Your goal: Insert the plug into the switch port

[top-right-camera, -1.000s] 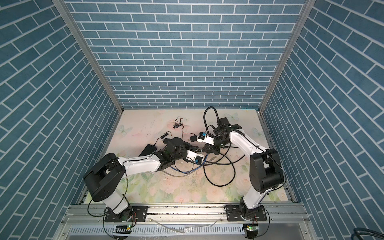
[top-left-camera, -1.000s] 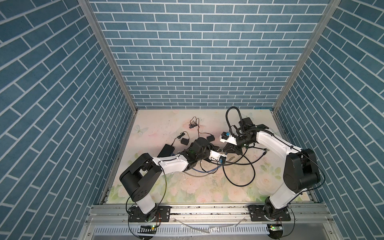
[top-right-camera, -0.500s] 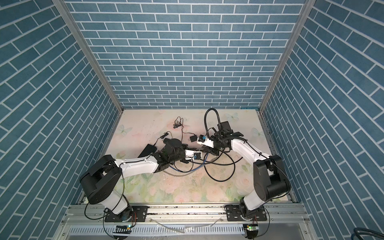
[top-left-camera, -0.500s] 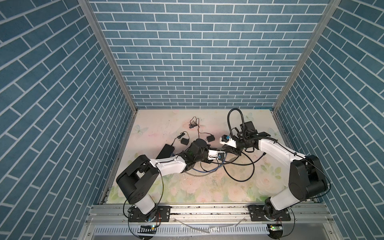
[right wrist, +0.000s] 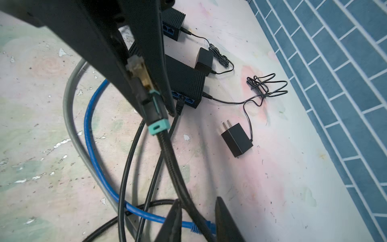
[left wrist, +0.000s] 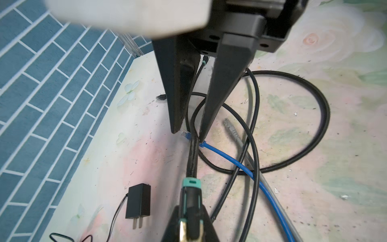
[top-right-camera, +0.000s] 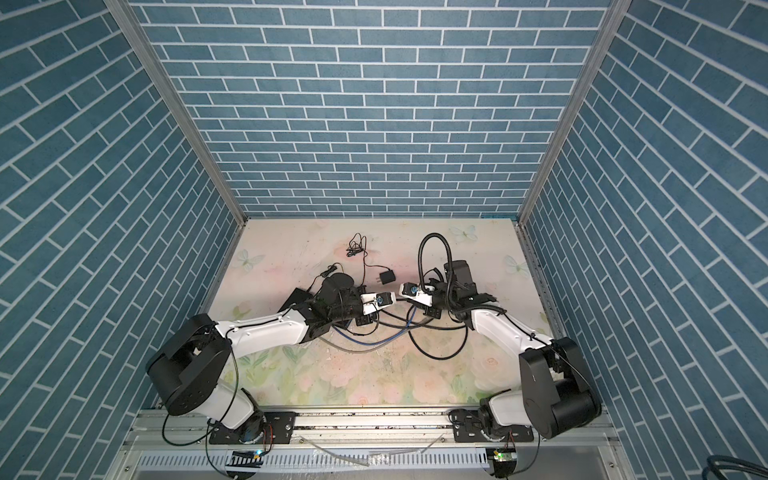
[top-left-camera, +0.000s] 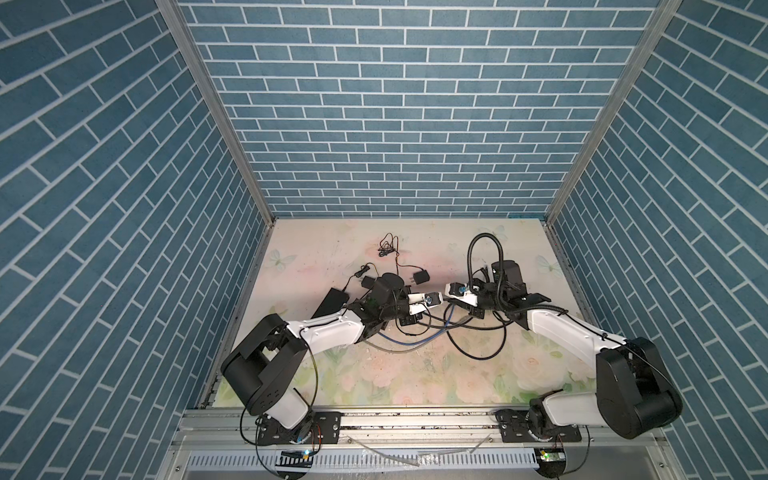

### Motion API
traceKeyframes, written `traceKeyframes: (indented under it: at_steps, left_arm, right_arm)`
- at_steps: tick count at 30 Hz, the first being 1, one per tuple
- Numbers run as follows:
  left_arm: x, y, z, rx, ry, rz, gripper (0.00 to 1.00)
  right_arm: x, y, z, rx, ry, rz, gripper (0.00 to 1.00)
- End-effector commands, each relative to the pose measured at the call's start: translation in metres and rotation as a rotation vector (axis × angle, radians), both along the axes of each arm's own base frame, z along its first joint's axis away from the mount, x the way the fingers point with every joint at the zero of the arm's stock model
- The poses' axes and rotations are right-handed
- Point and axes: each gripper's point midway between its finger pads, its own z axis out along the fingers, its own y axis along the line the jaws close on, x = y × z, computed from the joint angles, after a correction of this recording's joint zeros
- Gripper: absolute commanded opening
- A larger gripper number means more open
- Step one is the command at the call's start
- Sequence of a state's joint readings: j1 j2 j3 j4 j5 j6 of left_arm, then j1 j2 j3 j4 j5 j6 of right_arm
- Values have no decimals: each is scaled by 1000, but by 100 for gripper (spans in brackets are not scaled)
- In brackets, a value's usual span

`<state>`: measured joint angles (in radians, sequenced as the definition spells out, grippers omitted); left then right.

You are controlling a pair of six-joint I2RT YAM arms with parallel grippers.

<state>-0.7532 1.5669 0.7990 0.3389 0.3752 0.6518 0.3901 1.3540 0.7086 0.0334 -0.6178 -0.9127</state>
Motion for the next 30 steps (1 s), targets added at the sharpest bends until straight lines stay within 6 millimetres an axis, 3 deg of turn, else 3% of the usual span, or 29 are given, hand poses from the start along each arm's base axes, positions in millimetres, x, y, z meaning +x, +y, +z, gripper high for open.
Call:
traceKeyframes:
  at_steps: [1, 8, 14, 30]
  left_arm:
    - [-18, -5, 5, -34, 121, -67, 5]
    - [-22, -4, -1, -38, 138, -76, 5]
    - [-24, -3, 0, -31, 109, -97, 5]
    - [-31, -2, 1, -33, 41, -159, 5]
  right_arm:
    - [4, 9, 27, 102, -146, 35, 29]
    - [-22, 26, 38, 180, -134, 173, 33]
    - [-46, 42, 35, 198, -64, 270, 33]
    - [-58, 47, 15, 176, 40, 296, 32]
